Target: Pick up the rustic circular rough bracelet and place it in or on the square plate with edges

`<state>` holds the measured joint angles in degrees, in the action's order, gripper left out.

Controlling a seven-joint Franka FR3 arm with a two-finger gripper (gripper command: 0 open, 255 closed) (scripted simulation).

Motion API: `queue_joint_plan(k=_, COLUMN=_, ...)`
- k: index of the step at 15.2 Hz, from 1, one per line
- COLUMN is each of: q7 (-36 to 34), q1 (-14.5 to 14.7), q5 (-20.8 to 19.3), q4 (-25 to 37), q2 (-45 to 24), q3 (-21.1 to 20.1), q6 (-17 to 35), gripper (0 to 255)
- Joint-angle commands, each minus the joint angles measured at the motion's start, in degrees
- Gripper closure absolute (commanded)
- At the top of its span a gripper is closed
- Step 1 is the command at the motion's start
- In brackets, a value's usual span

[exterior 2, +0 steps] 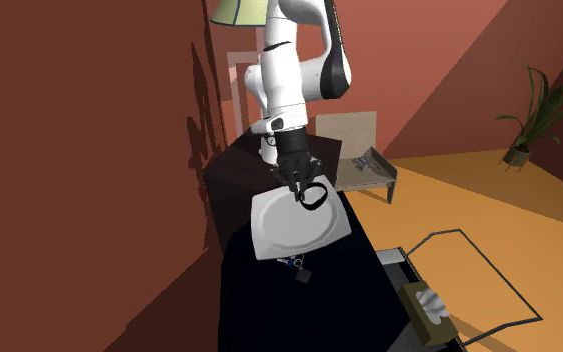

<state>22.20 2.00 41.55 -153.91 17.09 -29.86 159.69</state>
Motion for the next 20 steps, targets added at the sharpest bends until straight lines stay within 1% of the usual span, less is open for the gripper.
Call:
queue_joint_plan(k=1, q7=3.37, q1=1.64, q5=3.11, q4=-3.61, q2=4.09, q3=2.32, q6=-1.3, gripper=255)
queue_joint_plan(k=3, q7=6.28, q1=3.09, q5=5.17, q4=-8.34, q2=9.94, q3=5.06, q6=-3.57, gripper=255)
queue_joint_plan(k=7, q7=9.42, q1=4.95, q5=8.52, q4=-8.88, q2=5.88, q3=5.54, q6=1.01, gripper=255)
queue_joint_plan(k=10, q7=12.52, q1=6.69, q5=11.79, q4=-8.94, q2=2.53, q3=6.23, q6=4.45, gripper=255)
queue_joint_plan(k=13, q7=16.6, q1=8.84, q5=16.04, q4=-8.63, q2=-1.05, q3=7.34, q6=7.82, gripper=255)
queue_joint_plan(k=16, q7=22.16, q1=11.39, q5=21.84, q4=-7.81, q2=-4.82, q3=8.83, q6=10.93, gripper=255)
queue_joint_plan(k=17, q7=23.18, q1=11.76, q5=22.91, q4=-7.63, q2=-5.41, q3=9.04, q6=11.36, gripper=255)
queue_joint_plan(k=20, q7=23.18, q1=11.73, q5=22.92, q4=-7.63, q2=-5.4, q3=9.0, q6=11.35, gripper=255)
